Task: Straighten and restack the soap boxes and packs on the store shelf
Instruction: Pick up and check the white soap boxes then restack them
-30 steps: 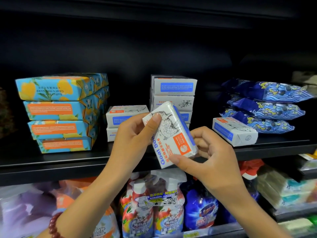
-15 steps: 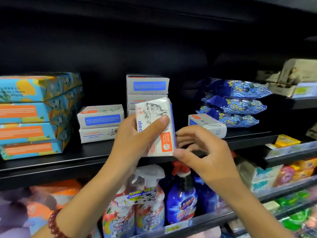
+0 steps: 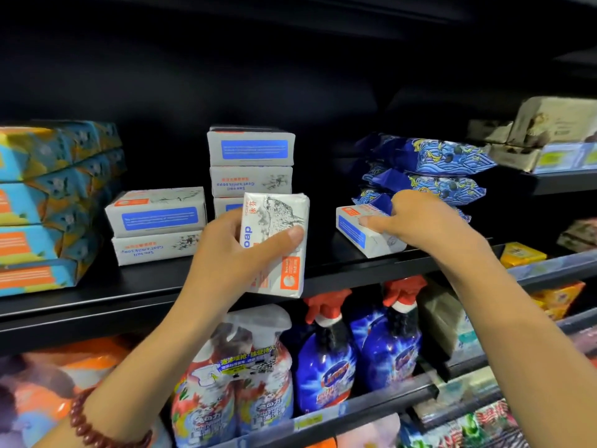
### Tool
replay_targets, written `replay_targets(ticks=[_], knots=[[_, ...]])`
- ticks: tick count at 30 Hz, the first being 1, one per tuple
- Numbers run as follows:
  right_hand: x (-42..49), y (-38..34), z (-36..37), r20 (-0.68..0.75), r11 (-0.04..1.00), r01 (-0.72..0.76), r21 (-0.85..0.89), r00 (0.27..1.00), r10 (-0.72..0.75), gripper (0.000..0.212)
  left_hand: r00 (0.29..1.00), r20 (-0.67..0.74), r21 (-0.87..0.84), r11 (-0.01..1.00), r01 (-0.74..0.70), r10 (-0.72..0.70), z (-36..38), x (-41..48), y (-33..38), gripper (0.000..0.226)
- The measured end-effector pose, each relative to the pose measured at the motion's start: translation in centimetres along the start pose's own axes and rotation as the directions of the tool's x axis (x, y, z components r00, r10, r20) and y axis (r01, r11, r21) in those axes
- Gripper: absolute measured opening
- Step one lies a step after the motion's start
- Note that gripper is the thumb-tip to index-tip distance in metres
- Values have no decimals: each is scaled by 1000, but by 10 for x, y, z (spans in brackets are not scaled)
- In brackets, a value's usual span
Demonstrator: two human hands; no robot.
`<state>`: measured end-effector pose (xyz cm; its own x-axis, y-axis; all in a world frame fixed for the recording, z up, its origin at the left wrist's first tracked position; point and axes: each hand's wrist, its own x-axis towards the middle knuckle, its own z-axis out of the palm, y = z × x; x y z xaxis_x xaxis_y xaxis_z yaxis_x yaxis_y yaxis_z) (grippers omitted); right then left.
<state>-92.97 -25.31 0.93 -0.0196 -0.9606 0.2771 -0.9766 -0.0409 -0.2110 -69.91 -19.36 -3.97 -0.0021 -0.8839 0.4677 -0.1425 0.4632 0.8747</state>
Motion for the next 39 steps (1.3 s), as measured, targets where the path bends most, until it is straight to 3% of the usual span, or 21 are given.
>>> replay_targets(ticks=[7,13,21,26,30,34,39], knots=[[-8,-3,5,77,997,28,71,996,-33,60,1000,-8,-10,1000,-30,30,-2,-1,-5,35],[-13,-13,3,295,976,-25,215,955,-40,66,999,-34,-57,998,-17,15,-5,1,-8,35],[-21,-40,8,308,955,-2,297,947,-94,36,1000,-21,-87,996,-4,2,-8,0,-8,34],[-31,-42,13,212,917,13,398,972,-106,51,1000,-7,-92,996,-8,7,-11,0,-7,30],[-51,-38,17,119,799,61,598,979,-164,32,1000,1,-92,996,-5,5,-11,2,-6,30],[-83,-25,28,-69,713,27,701,997,30,32,999,40,-93,996,11,-7,-13,0,-4,30],[-143,-1,35,-145,569,-28,822,955,257,37,992,123,-93,996,-2,14,-2,-12,4,13]])
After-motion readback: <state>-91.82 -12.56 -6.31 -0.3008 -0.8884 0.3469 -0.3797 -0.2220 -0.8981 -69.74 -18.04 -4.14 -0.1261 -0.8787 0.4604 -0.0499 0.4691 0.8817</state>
